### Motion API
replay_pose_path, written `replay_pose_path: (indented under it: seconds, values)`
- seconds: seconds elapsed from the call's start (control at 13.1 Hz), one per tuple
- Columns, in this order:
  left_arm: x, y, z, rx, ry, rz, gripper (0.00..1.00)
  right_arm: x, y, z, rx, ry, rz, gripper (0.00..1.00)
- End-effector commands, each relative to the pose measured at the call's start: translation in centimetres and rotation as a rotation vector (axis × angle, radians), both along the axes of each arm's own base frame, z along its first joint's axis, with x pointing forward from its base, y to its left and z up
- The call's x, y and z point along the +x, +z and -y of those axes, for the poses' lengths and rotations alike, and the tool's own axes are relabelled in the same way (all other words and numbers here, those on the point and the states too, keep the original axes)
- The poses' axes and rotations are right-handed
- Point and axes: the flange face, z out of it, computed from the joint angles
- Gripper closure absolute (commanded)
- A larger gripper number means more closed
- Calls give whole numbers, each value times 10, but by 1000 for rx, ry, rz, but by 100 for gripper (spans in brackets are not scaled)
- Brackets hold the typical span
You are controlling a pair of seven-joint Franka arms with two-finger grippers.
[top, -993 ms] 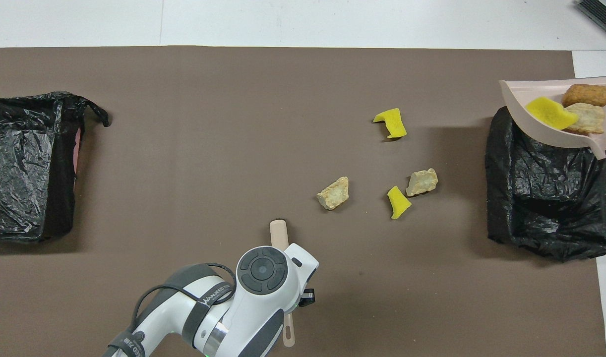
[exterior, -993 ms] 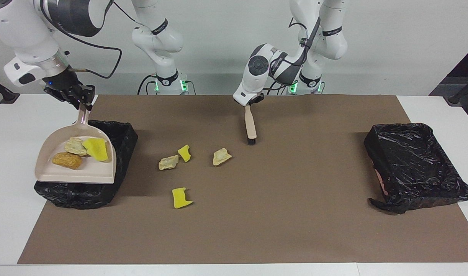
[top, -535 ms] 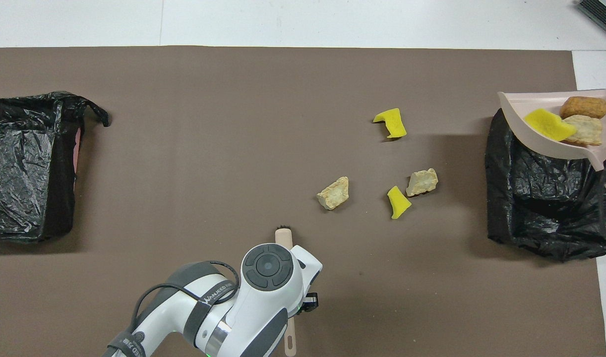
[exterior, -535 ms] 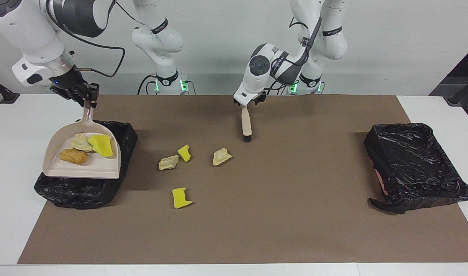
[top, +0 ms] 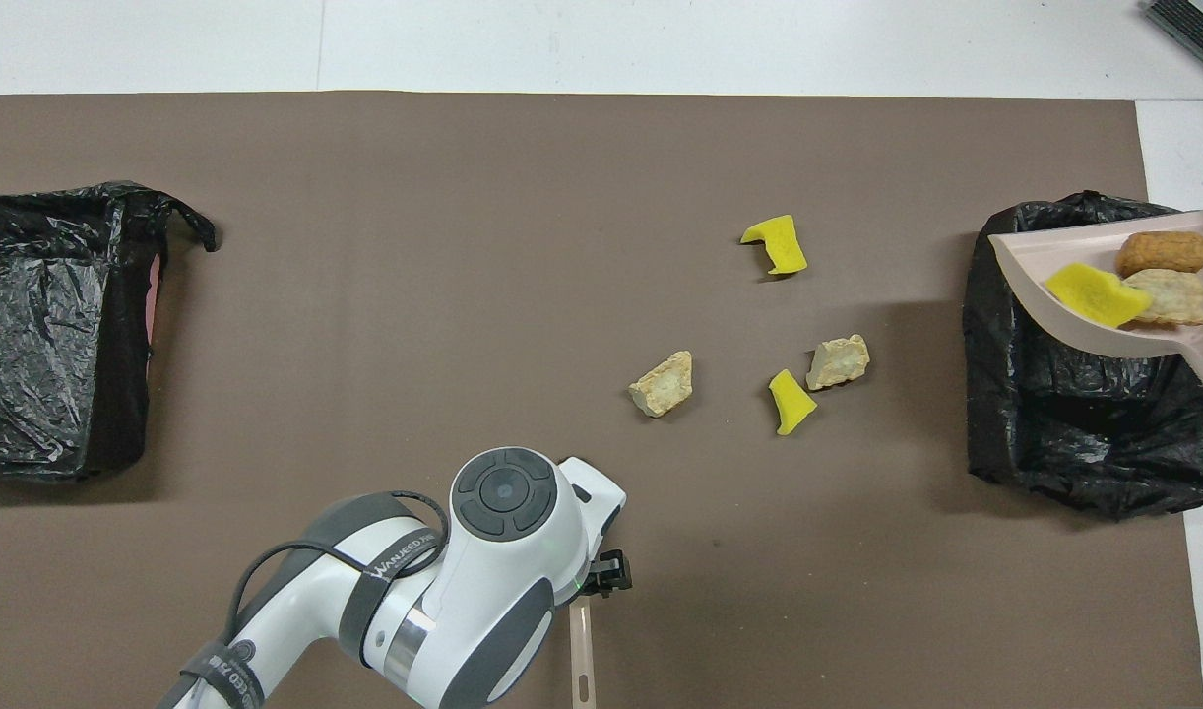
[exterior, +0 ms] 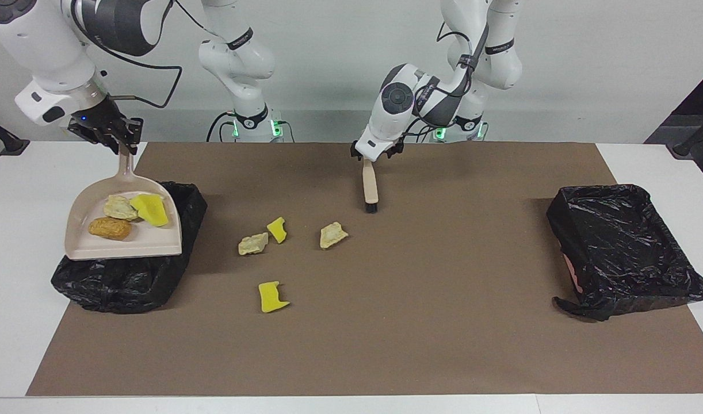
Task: Sweep and dump trash in bin
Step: 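Tilt the dustpan over the bag with the right gripper to dump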
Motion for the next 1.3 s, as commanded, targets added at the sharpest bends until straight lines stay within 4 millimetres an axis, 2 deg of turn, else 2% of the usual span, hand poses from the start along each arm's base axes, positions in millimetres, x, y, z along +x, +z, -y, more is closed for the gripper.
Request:
replay_pose_path:
  seconds: [0.0,0.23,0.46,0.53,0.61,0.76,0.84,1.22]
  values:
    - [3,3,-3,-3,8,-20,0,4,-17,23,-50,228,-64,100]
    - [3,3,-3,-4,7,-19,0,17,-27,42,-106,435,-107,100]
    - [3,3,-3,-5,5,-19,0,33,-27,47,-179,761,-198,100]
    - [3,3,-3,-4,7,-19,0,38,-24,41,-212,848,-243,100]
    - [4,3,-3,-6,6,-18,0,45,-23,28,-249,900,-275,100]
    - [3,2,-3,-4,7,-19,0,55,-9,0,-383,1017,-386,100]
    - [3,2,-3,-3,9,-19,0,58,-6,-9,-419,1074,-431,100]
    - [2,2,-2,-3,12,-17,0,62,12,-39,-620,1118,-602,100]
